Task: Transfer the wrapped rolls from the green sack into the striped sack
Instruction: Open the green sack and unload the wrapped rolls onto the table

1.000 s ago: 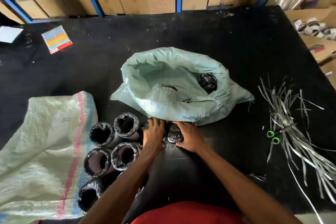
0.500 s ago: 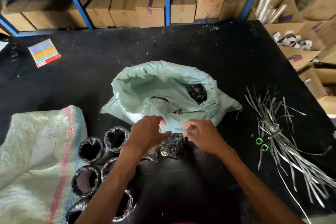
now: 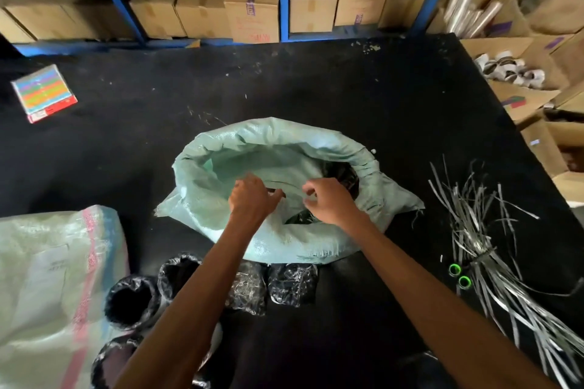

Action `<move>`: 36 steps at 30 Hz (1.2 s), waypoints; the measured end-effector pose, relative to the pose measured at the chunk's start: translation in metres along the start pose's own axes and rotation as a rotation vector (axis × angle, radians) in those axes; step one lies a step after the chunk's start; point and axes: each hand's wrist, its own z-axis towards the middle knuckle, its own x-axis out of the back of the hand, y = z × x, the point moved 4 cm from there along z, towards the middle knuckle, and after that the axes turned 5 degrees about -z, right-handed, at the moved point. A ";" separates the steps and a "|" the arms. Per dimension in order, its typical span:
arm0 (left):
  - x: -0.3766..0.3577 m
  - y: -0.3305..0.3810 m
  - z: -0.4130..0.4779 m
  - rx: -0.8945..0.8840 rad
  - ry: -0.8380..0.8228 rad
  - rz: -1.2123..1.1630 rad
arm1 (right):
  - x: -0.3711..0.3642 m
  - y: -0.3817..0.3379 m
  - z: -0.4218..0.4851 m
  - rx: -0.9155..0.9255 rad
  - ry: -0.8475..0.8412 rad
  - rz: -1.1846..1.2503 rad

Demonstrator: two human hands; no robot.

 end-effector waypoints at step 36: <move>0.096 -0.054 -0.226 -0.280 -0.107 -0.999 | 0.001 -0.035 -0.186 -0.097 -0.525 1.094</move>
